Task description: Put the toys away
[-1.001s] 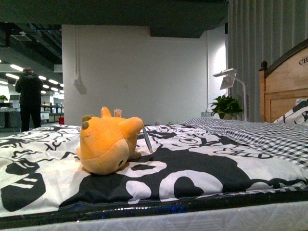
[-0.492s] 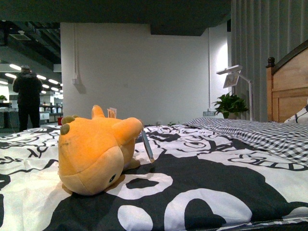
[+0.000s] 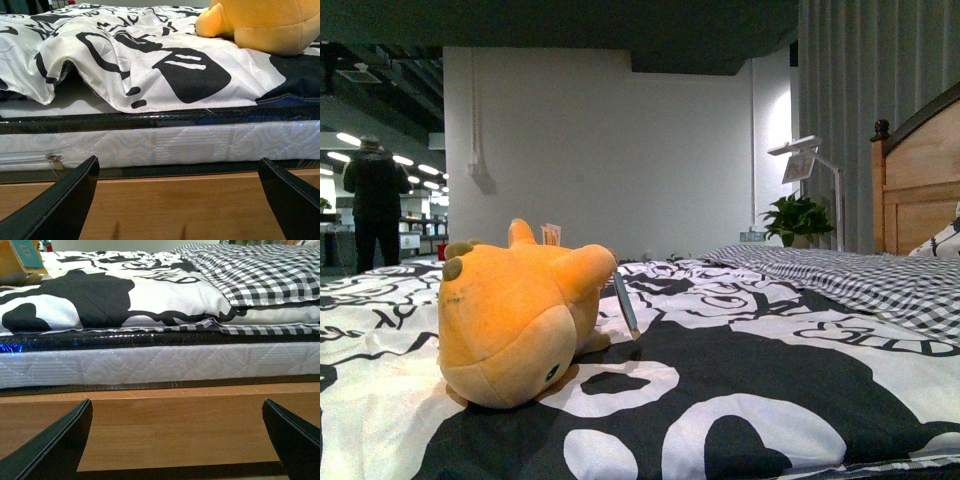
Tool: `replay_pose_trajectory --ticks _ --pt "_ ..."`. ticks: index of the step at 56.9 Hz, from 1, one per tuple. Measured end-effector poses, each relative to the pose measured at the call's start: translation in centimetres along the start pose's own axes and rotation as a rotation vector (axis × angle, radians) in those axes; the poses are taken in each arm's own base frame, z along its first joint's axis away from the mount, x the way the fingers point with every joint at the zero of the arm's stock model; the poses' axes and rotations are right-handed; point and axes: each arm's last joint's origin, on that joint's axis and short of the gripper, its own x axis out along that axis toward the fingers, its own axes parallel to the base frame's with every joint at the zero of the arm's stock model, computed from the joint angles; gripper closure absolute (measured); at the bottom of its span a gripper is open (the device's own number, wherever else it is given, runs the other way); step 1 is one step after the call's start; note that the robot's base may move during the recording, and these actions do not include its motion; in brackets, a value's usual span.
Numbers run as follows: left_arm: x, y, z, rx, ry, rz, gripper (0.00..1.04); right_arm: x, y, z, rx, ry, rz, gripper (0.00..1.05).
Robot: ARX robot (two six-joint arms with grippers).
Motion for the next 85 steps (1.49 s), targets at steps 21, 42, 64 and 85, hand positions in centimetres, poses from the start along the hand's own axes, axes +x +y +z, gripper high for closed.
replay_pose_trajectory --ticks 21,42,64,85 --pt "0.00 0.00 0.00 0.000 0.000 0.000 0.06 0.00 0.00 0.00 0.000 0.000 0.000 0.02" --pt "0.00 0.00 0.00 0.000 0.000 -0.001 0.06 0.00 -0.01 0.00 0.000 0.000 -0.003 0.02" --pt "0.00 0.00 0.00 0.000 0.000 0.000 0.06 0.00 0.02 0.00 0.000 0.000 0.006 0.02" --pt "0.00 0.00 0.00 0.000 0.000 0.001 0.06 0.03 0.00 0.12 -0.011 -0.011 -0.053 0.02"
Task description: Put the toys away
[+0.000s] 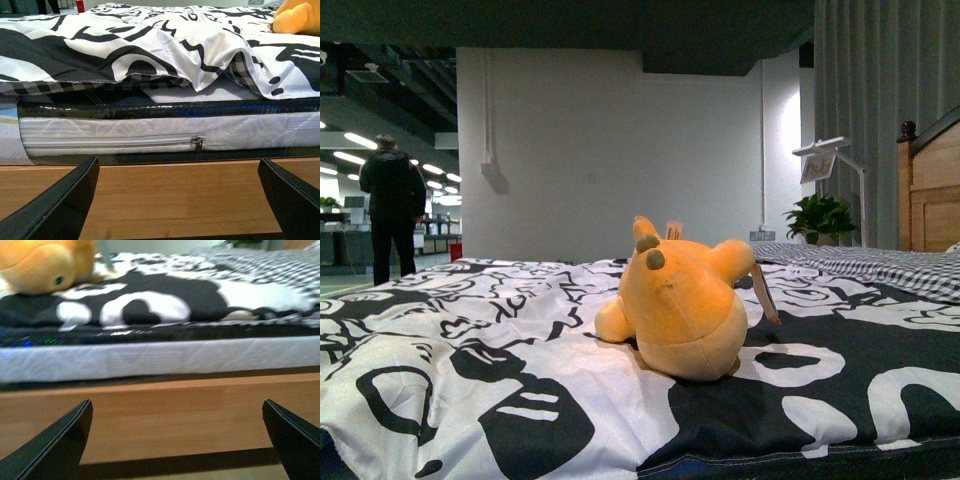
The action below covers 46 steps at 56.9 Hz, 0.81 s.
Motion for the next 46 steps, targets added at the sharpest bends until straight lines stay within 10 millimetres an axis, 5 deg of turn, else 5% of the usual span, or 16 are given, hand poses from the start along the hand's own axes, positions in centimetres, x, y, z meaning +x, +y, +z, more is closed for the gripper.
replay_pose_trajectory --ticks 12,21,32,46 --pt "0.0 0.0 0.0 0.000 0.000 0.000 0.06 1.2 0.1 0.5 -0.004 -0.006 -0.115 0.02" --pt "0.0 0.0 0.0 0.000 0.000 0.000 0.06 3.2 0.8 2.9 -0.002 -0.045 -0.064 0.02" --pt "0.0 0.0 0.0 0.000 0.000 0.000 0.06 6.7 2.9 6.4 -0.008 -0.111 0.007 0.02" --pt "0.0 0.0 0.0 0.000 0.000 0.000 0.06 11.1 5.7 8.5 -0.032 -0.131 0.064 0.02"
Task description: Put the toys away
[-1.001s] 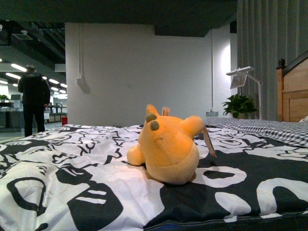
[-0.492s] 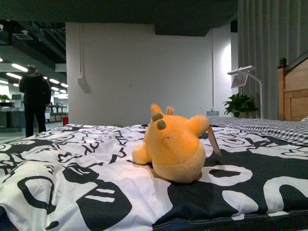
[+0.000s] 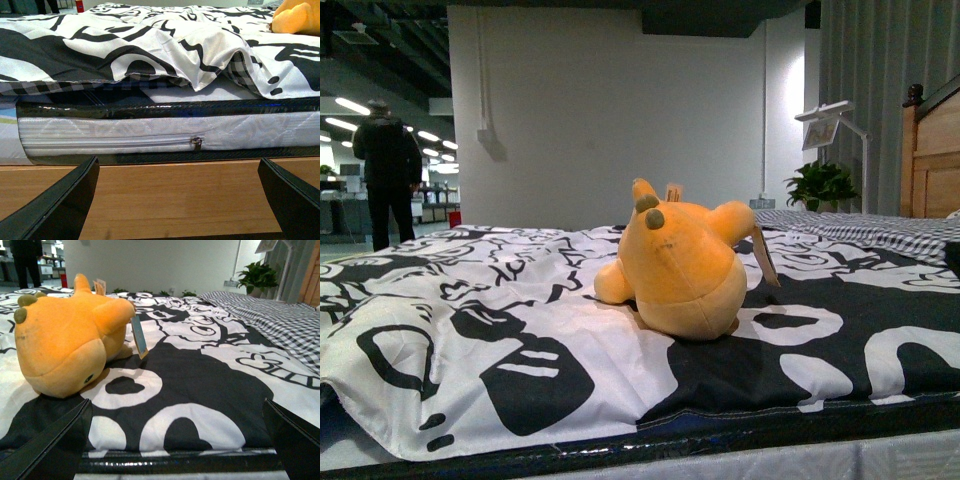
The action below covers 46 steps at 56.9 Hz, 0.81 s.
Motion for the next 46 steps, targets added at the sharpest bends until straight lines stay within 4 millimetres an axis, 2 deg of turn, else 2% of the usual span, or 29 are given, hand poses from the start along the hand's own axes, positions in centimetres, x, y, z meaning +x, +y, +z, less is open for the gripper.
replay_pose_trajectory --ticks 13,22,46 --pt "0.0 0.0 0.0 0.000 0.000 0.000 0.06 4.0 3.1 0.7 -0.031 -0.022 0.061 0.02" --pt "0.0 0.0 0.0 0.000 0.000 0.000 0.06 6.2 4.4 0.6 -0.036 -0.018 0.072 0.02" --pt "0.0 0.0 0.0 0.000 0.000 0.000 0.06 10.4 7.4 0.3 -0.043 -0.013 0.099 0.02"
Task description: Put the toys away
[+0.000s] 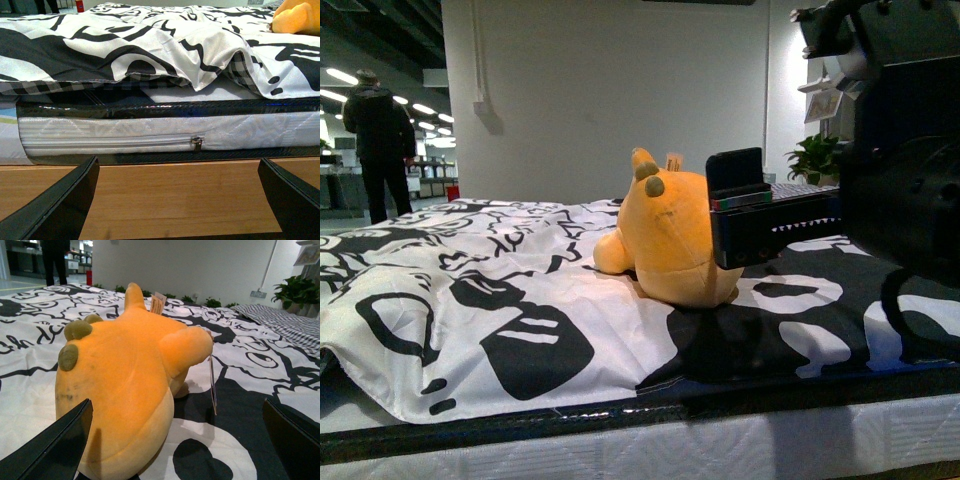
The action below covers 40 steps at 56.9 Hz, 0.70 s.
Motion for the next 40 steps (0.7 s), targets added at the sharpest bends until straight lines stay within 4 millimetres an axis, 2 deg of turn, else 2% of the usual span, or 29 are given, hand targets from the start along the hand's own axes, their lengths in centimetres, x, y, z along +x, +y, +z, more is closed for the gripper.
replay_pose_trajectory --ticks 28,34,40 --pt "0.0 0.0 0.0 0.000 0.000 0.000 0.06 2.2 3.4 1.2 0.019 -0.023 0.049 0.02" --pt "0.0 0.0 0.0 0.000 0.000 0.000 0.06 3.2 3.8 1.1 0.015 -0.012 0.050 0.02" --pt "0.0 0.0 0.0 0.000 0.000 0.000 0.06 4.9 3.7 1.1 0.009 0.009 0.034 0.02"
